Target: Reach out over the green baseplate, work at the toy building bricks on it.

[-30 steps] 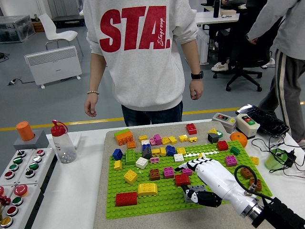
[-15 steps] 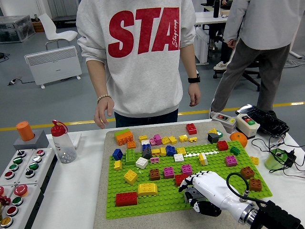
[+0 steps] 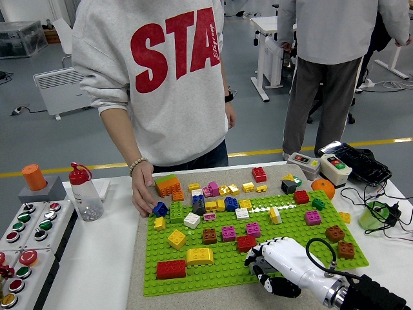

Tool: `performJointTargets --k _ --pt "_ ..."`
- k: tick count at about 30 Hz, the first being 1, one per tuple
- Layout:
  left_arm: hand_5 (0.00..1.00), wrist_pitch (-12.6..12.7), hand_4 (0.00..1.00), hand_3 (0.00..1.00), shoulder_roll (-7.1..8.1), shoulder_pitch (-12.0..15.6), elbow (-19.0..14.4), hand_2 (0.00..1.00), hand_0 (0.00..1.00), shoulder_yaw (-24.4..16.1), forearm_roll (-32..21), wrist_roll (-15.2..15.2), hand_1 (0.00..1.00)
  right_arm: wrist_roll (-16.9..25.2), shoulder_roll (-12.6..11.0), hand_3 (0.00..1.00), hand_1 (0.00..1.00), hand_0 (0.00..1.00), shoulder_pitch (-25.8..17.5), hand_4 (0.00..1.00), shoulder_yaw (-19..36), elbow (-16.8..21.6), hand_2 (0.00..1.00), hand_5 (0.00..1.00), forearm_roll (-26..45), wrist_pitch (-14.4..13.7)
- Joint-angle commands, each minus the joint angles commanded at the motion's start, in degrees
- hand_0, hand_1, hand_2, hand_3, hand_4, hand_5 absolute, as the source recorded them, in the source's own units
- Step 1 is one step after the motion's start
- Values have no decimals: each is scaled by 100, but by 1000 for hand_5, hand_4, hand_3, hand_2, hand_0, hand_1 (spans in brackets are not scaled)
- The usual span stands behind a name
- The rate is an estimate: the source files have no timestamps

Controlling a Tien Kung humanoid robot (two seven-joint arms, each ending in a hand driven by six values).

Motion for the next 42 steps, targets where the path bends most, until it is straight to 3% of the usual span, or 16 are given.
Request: performJointTargets --k 42 --pt "998 -8 289 577 4 -45 0 672 653 31 -44 -22 686 -127 103 589 646 628 52 375 -167 -242 610 136 111 200"
